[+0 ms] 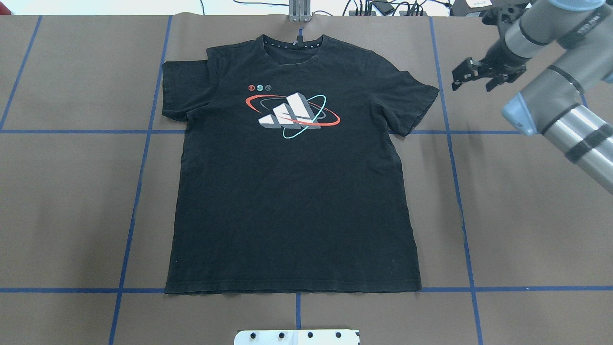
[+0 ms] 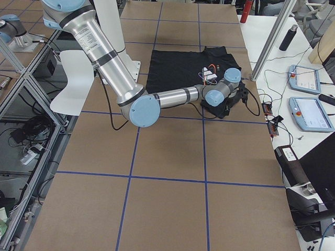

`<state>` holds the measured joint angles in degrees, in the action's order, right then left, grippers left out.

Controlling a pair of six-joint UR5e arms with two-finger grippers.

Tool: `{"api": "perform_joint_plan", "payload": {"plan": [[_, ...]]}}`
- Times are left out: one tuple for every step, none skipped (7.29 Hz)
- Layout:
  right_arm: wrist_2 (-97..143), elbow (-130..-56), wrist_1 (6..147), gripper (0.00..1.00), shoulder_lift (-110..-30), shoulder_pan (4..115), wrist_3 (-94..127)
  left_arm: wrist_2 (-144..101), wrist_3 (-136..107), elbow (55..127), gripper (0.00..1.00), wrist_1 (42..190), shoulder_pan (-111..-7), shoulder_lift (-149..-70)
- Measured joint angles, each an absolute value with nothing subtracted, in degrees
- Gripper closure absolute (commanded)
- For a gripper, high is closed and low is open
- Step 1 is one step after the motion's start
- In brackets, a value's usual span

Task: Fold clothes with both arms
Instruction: 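Move the right gripper to the shoulder seam nearest it and grasp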

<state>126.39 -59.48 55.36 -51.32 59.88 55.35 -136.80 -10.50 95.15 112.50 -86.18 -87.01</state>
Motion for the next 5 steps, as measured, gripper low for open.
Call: {"api": "perform_joint_plan", "payload": {"plan": [[124.02, -53.46, 49.50, 0.11, -48.46, 58.77, 59.40, -136.75, -10.47, 95.16, 0.00, 112.50, -86.19, -87.01], [122.33, -49.64, 45.91, 0.12, -47.12, 57.94, 61.16, -136.71, -10.48, 95.23, 0.00, 112.50, -86.18, -87.01], [121.68, -48.10, 44.42, 0.12, -46.75, 57.65, 61.86, -136.68, -10.52, 95.32, 0.00, 112.50, -86.19, -87.01], [121.66, -47.90, 43.85, 0.12, -46.88, 57.69, 62.20, -136.67, -10.54, 95.42, 0.00, 112.50, -86.21, -87.01], [122.04, -48.72, 43.63, 0.12, -47.73, 57.76, 62.31, -136.67, -10.54, 95.48, 0.00, 112.50, -86.22, -87.01]]}}
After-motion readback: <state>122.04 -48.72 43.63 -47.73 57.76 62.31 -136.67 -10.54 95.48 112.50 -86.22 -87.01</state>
